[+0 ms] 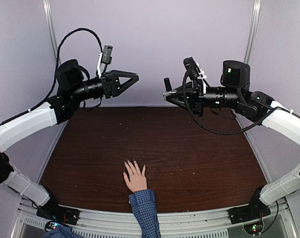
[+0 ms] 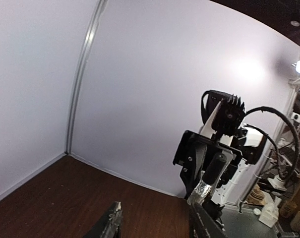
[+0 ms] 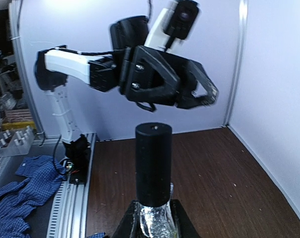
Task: Paint the nails
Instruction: Screw the nail polish bottle cap onto the nail polish bottle.
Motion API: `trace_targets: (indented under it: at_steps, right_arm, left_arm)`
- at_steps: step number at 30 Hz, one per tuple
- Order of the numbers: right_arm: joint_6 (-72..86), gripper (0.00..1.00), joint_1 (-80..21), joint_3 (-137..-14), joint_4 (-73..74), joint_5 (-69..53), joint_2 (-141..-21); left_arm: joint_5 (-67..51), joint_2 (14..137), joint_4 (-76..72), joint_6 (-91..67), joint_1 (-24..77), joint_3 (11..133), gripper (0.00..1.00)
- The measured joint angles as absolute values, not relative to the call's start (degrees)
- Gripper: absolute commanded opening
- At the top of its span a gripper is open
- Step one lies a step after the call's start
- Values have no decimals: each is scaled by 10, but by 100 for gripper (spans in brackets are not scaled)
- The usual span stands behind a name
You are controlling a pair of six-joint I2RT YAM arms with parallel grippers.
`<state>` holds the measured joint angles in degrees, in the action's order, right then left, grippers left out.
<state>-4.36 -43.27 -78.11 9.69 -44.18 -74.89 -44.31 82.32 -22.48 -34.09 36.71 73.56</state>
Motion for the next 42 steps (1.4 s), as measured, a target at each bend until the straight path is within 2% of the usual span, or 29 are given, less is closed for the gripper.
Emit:
trace_targets:
  at_steps: [5,11,20,29,32,38,42]
  right_arm:
    - [-40,0,-433,-761,102,-316,-748]
    - [-32,0,-448,-746,103,-207,-752]
    - [-54,0,-512,-744,103,-76,-762]
    - [-70,0,-533,-743,105,-24,-776]
    - [-74,0,-537,-743,105,-20,-779]
    - [-76,0,-538,-743,105,-15,-781]
    - [-77,0,-538,-743,106,-20,-781]
  left_arm:
    - [-317,799,-124,-265,400,737,46]
    - [-206,826,-50,-209,475,747,46]
    - [-155,872,-44,-185,522,781,45]
    - [-141,887,-65,-185,529,793,41]
    - [-139,889,-69,-186,529,793,36]
    - [-140,894,-73,-188,529,797,15]
    - [-146,894,-75,-188,530,797,7]
